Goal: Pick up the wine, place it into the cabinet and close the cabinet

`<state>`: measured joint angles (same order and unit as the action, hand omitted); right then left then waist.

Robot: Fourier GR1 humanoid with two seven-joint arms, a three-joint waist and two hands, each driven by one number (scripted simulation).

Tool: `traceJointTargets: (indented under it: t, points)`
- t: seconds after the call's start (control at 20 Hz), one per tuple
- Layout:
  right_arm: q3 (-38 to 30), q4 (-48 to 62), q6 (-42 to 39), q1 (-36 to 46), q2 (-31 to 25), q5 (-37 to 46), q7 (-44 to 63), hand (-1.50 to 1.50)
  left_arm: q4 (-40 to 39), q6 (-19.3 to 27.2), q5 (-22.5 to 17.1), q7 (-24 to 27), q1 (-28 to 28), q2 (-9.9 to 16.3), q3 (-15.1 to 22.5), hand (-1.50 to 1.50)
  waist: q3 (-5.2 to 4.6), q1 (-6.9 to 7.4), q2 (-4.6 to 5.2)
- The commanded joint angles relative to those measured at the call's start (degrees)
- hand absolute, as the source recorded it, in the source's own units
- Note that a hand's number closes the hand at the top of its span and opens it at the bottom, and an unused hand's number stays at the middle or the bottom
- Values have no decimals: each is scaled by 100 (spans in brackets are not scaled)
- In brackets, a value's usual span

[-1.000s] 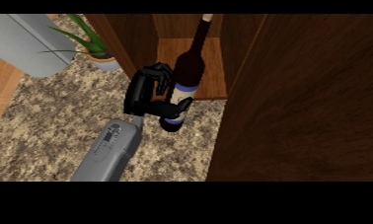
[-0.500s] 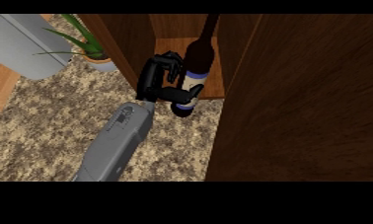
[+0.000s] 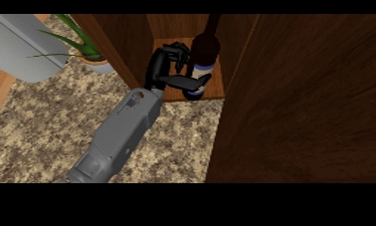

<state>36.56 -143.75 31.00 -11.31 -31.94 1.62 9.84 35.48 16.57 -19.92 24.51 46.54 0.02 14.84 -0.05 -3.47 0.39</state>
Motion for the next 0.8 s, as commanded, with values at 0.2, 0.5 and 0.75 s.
traceJointTargets:
  t: [0.2,0.5,0.75]
  points:
    - [59,-695,-177,-248,41,-429,24,-150,-1324,383,-124,-78,878,-2,20,150,4,-91,58]
    - [-89,-941,-331,-486,-143,-610,-97,-150,-1813,257,-487,118,1110,-2,-485,150,4,-193,95]
    - [-36,-850,-377,-659,-151,-533,-226,-150,-2256,253,-479,135,1467,0,-635,150,3,-232,102]
